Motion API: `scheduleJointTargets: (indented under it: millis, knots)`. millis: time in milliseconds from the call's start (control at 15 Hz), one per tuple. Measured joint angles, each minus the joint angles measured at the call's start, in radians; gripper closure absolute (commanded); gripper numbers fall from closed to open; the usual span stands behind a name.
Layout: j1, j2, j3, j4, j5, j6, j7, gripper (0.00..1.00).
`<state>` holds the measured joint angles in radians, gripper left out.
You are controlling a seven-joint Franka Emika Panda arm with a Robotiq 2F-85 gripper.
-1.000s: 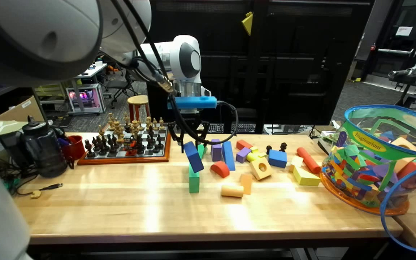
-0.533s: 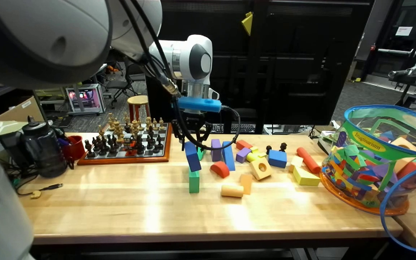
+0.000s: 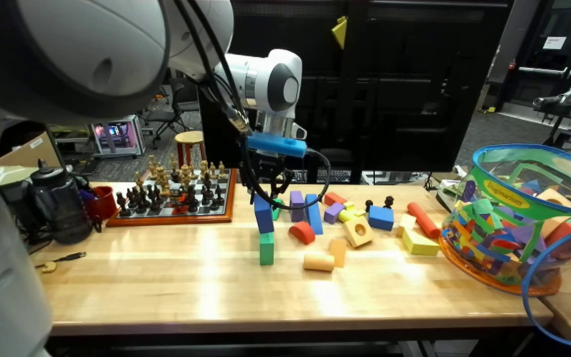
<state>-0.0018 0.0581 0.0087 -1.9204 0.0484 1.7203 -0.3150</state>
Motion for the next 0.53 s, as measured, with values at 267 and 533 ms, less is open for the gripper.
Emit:
scheduleJointTargets:
  millis: [267,533]
  knots:
    - [-0.014,0.025,-0.006,0.015,0.016,0.0,0.0,0.81]
    - [-0.023,0.045,-0.009,0.026,0.016,-0.002,0.0,0.81]
